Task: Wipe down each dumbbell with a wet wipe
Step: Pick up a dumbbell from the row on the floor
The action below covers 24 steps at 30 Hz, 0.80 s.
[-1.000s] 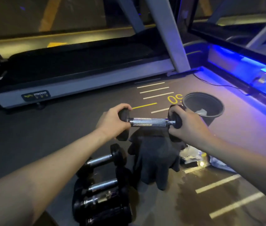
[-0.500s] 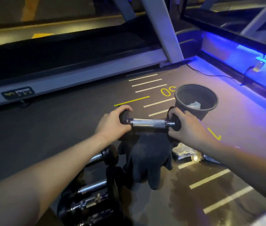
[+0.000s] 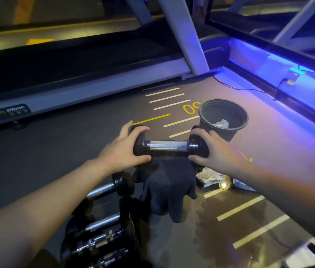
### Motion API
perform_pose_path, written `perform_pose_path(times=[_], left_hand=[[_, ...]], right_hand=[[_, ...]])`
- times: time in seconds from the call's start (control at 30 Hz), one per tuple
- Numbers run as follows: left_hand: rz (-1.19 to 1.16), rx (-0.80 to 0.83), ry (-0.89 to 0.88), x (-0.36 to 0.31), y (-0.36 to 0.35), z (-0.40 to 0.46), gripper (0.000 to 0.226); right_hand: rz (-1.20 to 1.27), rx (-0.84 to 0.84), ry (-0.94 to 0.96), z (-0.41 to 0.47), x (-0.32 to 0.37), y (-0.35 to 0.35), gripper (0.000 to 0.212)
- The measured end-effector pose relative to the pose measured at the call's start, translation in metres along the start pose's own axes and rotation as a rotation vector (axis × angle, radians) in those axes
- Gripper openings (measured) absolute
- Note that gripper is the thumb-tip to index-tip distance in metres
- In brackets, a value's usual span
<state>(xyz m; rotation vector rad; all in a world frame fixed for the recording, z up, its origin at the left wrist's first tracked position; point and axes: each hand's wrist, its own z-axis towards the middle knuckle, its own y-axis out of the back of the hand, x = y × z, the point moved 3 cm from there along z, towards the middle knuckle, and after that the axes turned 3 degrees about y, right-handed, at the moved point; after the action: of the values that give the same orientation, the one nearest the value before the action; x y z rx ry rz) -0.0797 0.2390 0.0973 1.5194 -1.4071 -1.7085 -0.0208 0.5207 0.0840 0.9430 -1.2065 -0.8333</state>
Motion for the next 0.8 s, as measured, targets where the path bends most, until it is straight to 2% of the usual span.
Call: perform_pose_path(times=[0.17, 0.3, 0.43, 0.57, 0.7, 0.8], left_hand=[[0.135, -0.046, -0.084, -0.011, 0.007, -0.006, 0.101], [0.23, -0.083, -0.033, -0.02, 0.003, -0.004, 0.114], [0.288, -0.1, -0.005, -0.032, -0.006, -0.002, 0.125], [0.318, -0.151, -0.015, -0.029, -0.012, 0.003, 0.132], [0.322, -0.161, -0.028, -0.023, -0.013, 0.006, 0.123], [0.302, -0.161, -0.033, -0.024, -0.013, 0.006, 0.118]], right_hand=[[0.115, 0.05, 0.049, 0.0, -0.015, 0.001, 0.09], [0.348, -0.043, 0.041, -0.006, -0.037, 0.012, 0.079], [0.402, -0.164, -0.027, -0.025, -0.077, 0.002, 0.069], [0.302, -0.139, -0.157, -0.039, -0.119, -0.028, 0.077], [0.137, -0.13, -0.19, -0.04, -0.133, -0.058, 0.064], [0.103, -0.09, -0.236, -0.034, -0.153, -0.089, 0.06]])
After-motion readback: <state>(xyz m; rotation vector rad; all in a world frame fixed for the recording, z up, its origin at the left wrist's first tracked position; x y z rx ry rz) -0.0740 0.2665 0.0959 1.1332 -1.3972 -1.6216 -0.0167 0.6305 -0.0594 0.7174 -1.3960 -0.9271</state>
